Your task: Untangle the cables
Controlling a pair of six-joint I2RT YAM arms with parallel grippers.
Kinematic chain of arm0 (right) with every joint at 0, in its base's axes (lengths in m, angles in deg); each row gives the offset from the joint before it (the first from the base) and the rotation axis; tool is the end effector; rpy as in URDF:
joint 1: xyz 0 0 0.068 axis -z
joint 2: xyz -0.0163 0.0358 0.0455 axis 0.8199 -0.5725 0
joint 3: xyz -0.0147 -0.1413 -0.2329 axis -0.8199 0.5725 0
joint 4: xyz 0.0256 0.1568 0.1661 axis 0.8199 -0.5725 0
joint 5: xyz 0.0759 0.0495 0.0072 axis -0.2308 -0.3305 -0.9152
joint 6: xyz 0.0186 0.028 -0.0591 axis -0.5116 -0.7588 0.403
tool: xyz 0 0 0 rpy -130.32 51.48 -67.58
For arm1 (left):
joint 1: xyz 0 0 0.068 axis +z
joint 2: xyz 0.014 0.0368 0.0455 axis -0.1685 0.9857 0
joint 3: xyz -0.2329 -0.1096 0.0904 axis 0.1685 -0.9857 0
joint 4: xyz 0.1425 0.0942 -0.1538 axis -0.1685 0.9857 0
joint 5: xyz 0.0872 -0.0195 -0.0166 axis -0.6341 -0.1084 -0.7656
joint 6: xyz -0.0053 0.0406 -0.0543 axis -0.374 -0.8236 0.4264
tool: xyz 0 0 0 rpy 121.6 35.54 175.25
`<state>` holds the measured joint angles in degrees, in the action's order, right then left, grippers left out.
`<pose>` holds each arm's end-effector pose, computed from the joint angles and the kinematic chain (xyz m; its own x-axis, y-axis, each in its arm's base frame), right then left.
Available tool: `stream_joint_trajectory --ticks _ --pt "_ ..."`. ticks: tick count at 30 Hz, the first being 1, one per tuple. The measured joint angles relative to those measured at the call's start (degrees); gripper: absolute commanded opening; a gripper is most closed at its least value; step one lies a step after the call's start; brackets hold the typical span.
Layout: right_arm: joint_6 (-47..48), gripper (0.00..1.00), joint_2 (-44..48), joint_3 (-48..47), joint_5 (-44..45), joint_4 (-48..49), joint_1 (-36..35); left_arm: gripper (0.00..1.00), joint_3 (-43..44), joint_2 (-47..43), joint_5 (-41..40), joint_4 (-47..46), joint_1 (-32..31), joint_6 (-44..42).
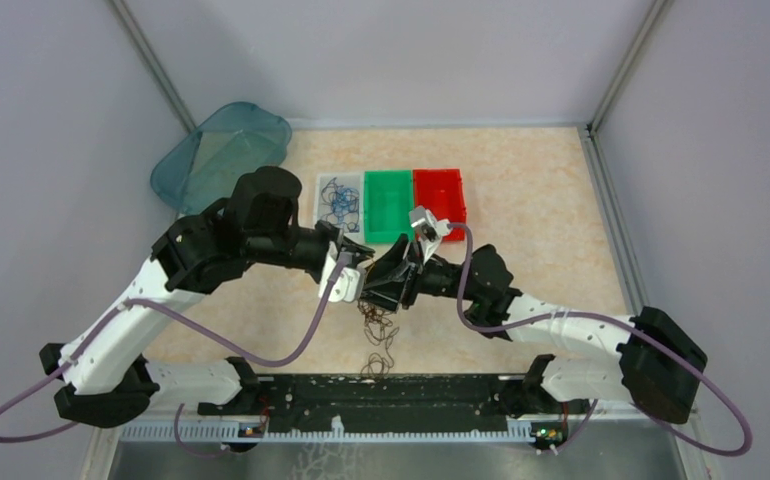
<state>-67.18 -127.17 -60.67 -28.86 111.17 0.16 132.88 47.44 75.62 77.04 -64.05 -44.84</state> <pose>0.1116 0.2057 0.3314 -0.4012 0.3074 -0.8629 -0.9140 -0.0718 0.3994 0.0899 -0.1680 0.4366 0.7032 0.3761 -0.6034 0.7074 -0.2855 0.6466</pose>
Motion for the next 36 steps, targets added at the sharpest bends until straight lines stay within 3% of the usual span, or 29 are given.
stream_joint_trajectory --ticks 6,11,31,36 --pt "-4.37 0.33 -1.86 -0.7 -4.85 3.98 0.59 0.0 -2.91 -0.66 -2.67 -5.33 -0.04 -2.27" --pt "-5.77 0.16 -1.86 -0.44 -4.13 5.16 2.01 0.0 -5.07 -1.2 -7.23 -11.58 -0.04 -5.68" --pt "-1.62 0.13 -1.55 5.99 7.67 1.57 2.99 0.0 2.21 0.5 -11.45 -23.12 -0.31 -10.93" --pt "0.98 0.14 -1.62 6.62 11.13 -1.6 2.99 0.0 3.76 2.01 -13.16 -29.97 -0.31 -13.49"
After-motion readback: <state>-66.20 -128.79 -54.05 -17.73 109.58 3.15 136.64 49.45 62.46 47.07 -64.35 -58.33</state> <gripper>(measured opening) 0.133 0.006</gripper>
